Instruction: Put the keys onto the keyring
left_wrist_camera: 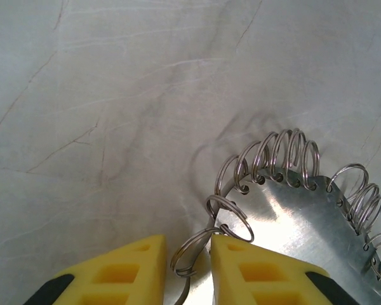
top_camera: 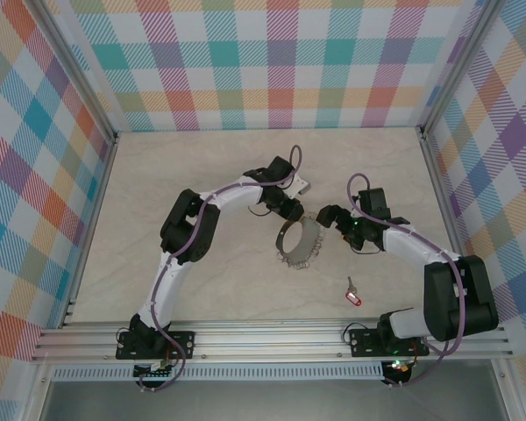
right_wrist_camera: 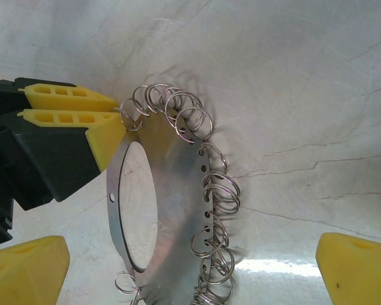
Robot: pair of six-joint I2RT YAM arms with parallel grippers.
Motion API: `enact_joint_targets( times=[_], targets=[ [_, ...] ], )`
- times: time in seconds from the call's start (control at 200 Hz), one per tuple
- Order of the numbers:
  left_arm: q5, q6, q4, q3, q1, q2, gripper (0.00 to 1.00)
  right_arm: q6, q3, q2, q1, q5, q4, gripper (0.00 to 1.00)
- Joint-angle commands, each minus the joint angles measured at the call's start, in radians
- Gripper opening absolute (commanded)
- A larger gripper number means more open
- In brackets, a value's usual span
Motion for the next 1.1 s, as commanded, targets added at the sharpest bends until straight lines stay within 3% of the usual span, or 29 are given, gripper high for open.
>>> enact_joint_targets(
  times=[0.0, 0.255, 1.095],
  targets=[
    [0.005, -0.01, 0.013, -0.009, -0.012, 0.006, 0.22, 0.008, -0.014, 0.009, -0.008, -0.021, 0.022, 1.0],
    [-0.021, -0.02, 0.018, -0.016, -0.011, 0.006, 0.0, 0.008, -0.015, 0.003, -0.009, -0.041, 0.027, 1.0],
    [-0.117, -0.147, 0.155, -0.317, -0.023, -0.472, 0.0, 0.166, 0.06, -0.043, 0.015, -0.253, 0.144, 1.0]
  ],
)
